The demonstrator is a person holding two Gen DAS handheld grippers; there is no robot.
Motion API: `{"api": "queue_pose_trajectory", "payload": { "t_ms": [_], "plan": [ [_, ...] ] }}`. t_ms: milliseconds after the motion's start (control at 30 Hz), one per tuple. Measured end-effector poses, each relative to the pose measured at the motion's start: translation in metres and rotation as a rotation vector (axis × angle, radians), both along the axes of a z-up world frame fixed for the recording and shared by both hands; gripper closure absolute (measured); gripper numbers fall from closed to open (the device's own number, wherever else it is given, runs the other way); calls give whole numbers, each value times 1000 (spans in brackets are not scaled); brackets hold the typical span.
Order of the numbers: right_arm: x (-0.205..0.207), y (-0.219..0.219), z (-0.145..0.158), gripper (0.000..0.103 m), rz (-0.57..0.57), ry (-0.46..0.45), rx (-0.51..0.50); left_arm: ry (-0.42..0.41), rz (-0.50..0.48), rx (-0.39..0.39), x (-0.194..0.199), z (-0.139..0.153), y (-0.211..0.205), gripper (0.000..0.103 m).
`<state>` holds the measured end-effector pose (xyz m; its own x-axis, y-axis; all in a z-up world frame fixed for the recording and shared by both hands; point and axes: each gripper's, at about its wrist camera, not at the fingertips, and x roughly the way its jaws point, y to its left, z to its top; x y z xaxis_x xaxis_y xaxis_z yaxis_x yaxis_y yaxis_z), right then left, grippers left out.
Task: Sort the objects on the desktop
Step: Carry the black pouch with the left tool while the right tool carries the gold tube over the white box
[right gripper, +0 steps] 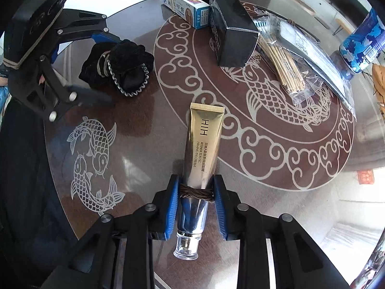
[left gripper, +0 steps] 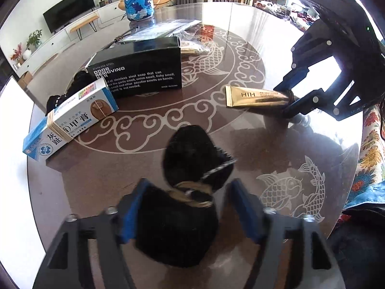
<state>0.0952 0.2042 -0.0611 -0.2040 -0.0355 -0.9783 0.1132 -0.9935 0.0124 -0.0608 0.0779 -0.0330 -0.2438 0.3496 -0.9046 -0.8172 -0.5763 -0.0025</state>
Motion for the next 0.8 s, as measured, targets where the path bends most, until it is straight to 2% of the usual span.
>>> {"api": "queue_pose_trajectory", "payload": {
  "t_ms": [33, 100, 167, 333, 467, 567, 800],
  "plan": [
    [4, 0, 2, 74, -5, 4, -7, 3, 14, -15, 0, 1, -1, 65],
    [13, 3, 8, 74, -21, 28, -22, 40, 34, -50, 3, 3, -4, 66],
    [23, 7, 17, 74, -44, 59, -39, 40, 59, -51, 7, 3, -9, 66],
    [48, 16, 32, 74, -105, 119, -87, 24, 134, -12, 18, 6, -23, 66],
    [40, 15, 41, 74, -139, 128, -116, 23, 184, 47, 24, 19, -36, 66],
    [29, 19, 31, 74, -118, 84, -80, 30, 217, 62, 24, 29, -44, 66],
    [19, 15, -8, 73, -67, -66, -6, 66, 219, 44, 36, 38, -54, 66]
  ]
}}
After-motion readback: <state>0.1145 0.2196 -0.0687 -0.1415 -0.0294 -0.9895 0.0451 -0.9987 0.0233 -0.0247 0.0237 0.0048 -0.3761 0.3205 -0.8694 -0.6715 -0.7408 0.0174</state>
